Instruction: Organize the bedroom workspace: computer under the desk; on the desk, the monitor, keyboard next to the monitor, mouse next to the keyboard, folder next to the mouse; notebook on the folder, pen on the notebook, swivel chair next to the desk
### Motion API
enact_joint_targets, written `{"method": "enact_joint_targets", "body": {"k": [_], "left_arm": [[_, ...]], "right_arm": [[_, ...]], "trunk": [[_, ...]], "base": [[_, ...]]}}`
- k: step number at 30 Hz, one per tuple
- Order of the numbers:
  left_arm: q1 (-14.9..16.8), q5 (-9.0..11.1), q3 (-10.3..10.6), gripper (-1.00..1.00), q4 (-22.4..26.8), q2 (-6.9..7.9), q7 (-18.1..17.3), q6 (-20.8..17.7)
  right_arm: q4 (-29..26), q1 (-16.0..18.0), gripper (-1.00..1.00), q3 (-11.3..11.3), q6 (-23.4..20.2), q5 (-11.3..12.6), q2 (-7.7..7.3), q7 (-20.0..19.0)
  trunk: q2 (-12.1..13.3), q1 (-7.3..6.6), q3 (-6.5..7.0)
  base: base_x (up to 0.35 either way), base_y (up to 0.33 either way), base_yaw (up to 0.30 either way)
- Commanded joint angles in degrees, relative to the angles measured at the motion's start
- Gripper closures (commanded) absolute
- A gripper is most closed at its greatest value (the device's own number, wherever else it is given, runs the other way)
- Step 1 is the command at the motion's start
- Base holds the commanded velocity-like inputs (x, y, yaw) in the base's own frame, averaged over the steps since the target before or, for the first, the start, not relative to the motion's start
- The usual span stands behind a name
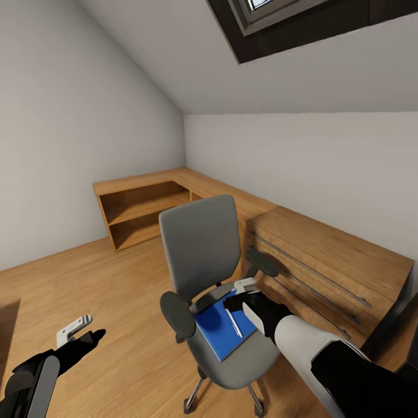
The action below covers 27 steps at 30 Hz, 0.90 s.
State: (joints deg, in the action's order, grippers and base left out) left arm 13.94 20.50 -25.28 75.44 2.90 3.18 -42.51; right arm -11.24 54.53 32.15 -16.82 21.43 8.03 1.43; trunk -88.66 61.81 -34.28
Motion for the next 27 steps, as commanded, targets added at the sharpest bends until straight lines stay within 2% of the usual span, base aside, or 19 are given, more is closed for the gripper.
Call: {"method": "enact_joint_targets", "body": {"k": [1, 4, 10, 27], "left_arm": [[0.0, 0.6, 0.0, -1.0, 0.1, 0.0, 0.3, -0.3], [0.0, 0.6, 0.0, -1.0, 0.1, 0.0, 0.3, -0.3], [0.0, 0.6, 0.0, -1.0, 0.1, 0.0, 0.3, -0.3], [0.0, 0.6, 0.0, -1.0, 0.2, 0.0, 0.3, -0.2]], "right_arm": [[-0.1, 0.0, -1.0, 0.5, -0.4, 0.5, -0.04, -0.4], [-0.1, 0.0, -1.0, 0.5, -1.2, 0.5, -0.09, -2.9], [-0.2, 0.0, -1.0, 0.3, -3.3, 0.5, -0.18, -4.9], [-0.1, 0.0, -1.0, 0.1, -5.1, 0.5, -0.26, -5.2]], "trunk": [[-0.4, 0.22, -0.24], [-1.7, 0.88, -0.78], [-4.1, 2.2, -1.86], [-10.9, 5.93, -4.91]], "base": [[0.0, 0.0, 0.002], [0.0, 0.0, 0.0], [0.0, 0.0, 0.0], [0.0, 0.0, 0.0]]}}
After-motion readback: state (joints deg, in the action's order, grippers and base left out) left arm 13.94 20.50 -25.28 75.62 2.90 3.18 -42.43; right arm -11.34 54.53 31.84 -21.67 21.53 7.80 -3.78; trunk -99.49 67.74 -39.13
